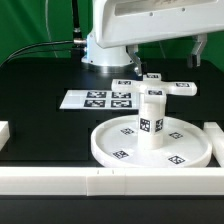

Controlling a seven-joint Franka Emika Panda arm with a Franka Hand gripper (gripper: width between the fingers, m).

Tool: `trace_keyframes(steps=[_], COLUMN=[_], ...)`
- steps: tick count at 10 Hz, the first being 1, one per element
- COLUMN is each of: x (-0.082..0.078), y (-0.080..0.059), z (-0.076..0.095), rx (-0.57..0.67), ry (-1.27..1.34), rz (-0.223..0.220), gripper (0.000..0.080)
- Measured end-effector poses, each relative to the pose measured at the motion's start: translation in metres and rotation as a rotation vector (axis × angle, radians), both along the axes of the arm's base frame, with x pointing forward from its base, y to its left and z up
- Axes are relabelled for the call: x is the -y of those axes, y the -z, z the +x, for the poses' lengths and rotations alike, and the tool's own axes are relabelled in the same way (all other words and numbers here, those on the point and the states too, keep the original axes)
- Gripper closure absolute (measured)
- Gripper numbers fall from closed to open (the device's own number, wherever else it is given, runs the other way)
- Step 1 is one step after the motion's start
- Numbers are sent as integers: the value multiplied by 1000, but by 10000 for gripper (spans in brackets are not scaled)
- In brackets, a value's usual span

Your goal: Assemble round table

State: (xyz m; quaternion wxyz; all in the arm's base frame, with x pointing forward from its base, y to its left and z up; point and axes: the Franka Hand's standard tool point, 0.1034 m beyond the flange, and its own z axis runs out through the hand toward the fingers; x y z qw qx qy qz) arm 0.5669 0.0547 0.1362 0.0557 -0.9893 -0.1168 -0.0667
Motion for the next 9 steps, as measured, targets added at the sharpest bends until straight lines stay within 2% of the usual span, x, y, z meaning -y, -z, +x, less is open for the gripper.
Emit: trace_keyframes(steps=[2, 5, 9], x=[2, 4, 8], y=[1, 1, 2], z=[1, 0, -2], rx=[26, 45, 21], ry=[-186, -350, -384], rz=[-32, -53, -57], gripper=[150, 150, 150])
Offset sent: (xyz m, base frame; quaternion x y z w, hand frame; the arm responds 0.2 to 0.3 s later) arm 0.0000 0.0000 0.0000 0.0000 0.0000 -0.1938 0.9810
